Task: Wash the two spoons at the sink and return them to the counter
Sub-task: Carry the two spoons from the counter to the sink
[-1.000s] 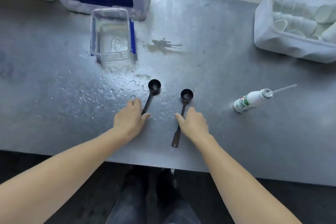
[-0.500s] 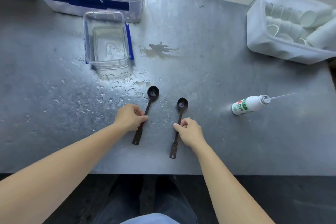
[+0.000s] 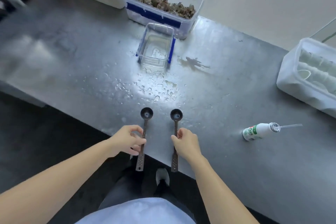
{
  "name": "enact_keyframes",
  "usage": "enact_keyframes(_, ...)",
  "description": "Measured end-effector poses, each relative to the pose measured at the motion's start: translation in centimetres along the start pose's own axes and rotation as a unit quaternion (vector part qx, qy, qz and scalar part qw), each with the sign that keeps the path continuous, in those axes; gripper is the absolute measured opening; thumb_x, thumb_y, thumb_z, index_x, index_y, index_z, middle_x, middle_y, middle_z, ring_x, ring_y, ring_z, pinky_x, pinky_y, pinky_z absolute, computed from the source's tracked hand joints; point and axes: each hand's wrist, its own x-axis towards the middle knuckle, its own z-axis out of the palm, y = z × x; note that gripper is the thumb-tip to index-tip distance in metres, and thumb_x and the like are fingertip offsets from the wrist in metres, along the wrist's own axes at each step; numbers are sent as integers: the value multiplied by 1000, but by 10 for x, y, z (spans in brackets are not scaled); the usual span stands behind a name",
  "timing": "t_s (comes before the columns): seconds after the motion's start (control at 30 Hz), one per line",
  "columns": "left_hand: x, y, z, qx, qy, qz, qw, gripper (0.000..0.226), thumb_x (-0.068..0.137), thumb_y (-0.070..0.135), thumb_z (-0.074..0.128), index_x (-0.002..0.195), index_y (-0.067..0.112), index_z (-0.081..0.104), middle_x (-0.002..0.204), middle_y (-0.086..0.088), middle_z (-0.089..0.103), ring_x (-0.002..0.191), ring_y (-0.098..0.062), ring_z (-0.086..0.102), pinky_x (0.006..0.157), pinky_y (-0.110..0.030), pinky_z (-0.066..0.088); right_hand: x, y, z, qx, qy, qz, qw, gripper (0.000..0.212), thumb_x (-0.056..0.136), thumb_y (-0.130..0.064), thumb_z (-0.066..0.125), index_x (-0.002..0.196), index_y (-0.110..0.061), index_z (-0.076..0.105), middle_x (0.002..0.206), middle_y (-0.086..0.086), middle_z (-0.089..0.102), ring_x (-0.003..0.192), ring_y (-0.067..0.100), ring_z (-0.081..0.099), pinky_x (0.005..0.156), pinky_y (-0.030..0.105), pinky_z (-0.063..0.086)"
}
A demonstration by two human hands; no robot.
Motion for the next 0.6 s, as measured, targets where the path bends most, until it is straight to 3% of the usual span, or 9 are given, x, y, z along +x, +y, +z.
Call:
enact_keyframes(0.17,-63,-50,3,-86,96,13,992,18,78,14,77,94,14,68,75,-9,71,64,-23,70,61,-36,60,-18,-31,23,6,-88,-80,993,26,87,-34,58,71,-18,47,67,-3,51,58,12,45,51,25,35)
enact_keyframes(0.3,-115,-94,-9,-149,163,22,975,17,76,16,77,91,15,69,78,-10,74,67,-24,72,61,-36,60,-42,-69,56,52,-164,-100,980,30,87,-33,65,71,-18,44,63,-1,51,50,14,48,43,22,43)
enact_keyframes(0.43,-166,-142,-28,-209,233,29,949,15,78,16,76,91,15,68,82,-12,76,71,-27,75,62,-37,61,-76,-116,96,20,-244,-146,958,19,86,-30,69,83,-14,59,68,2,60,55,17,55,50,23,53)
enact_keyframes(0.6,-226,-211,-57,-286,304,34,908,15,79,15,75,93,15,68,81,-9,77,73,-27,76,63,-36,61,-136,-175,159,5,-343,-176,923,22,86,-23,74,73,-11,61,75,10,68,55,16,60,59,29,56)
